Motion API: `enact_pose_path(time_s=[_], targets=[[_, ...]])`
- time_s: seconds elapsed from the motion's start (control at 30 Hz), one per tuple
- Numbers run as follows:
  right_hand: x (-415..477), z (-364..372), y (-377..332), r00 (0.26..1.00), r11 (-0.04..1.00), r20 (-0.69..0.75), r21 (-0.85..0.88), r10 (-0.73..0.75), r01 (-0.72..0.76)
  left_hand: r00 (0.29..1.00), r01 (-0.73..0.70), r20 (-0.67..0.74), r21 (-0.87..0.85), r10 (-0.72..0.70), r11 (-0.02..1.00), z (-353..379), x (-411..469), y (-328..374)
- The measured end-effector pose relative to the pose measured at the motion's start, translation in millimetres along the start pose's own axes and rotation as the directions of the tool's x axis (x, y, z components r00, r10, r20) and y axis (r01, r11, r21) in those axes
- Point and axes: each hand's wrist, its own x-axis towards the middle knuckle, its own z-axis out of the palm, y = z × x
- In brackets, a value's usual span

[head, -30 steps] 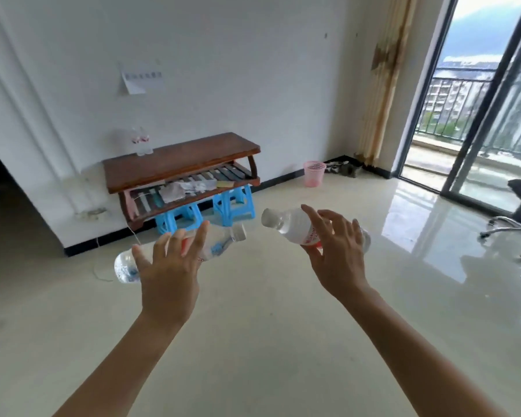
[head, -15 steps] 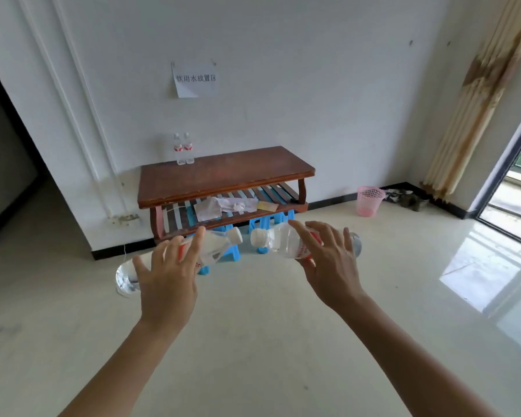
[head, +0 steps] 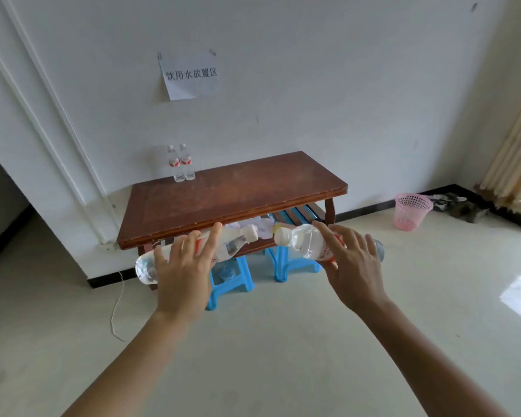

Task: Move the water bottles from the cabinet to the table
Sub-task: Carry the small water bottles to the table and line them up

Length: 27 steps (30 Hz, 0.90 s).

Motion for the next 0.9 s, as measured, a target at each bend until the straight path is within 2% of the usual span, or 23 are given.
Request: enact_pose_path(time_s=[0.07, 0.2, 0.43, 0.6, 0.77, 0.9], targets=[[55, 33, 15, 1.0, 0.999, 0.027, 0.037, 0.002, -0.003, 1.0, 0.02, 0.024, 0.011, -0.02, 1.0, 25, 50, -9], [167, 95, 26, 0.997, 0.993, 0.037, 0.098, -0.068, 0.064, 0.997, 0.077, -0.035, 0.085, -0.074, 0.993, 60, 127, -44], [313, 216, -14, 0.974, 0.961, 0.079, 0.198, -0.213, 0.194, 0.984, 0.175, -0.034, 0.114, -0.173, 0.978, 133, 211, -133], [398, 316, -48, 0.96, 0.955, 0.131, 0.198, -0.247, 0.219, 0.967, 0.254, 0.002, 0.034, -0.255, 0.967, 208, 287, -217], [477, 380, -68, 0.975, 0.961, 0.081, 0.204, -0.206, 0.186, 0.977, 0.204, -0.025, -0.145, -0.21, 0.968, 262, 384, -286], [532, 417, -61, 0.986, 0.974, 0.104, 0.2, -0.131, 0.108, 0.982, 0.172, -0.03, -0.278, -0.187, 0.945, 308, 453, -306]])
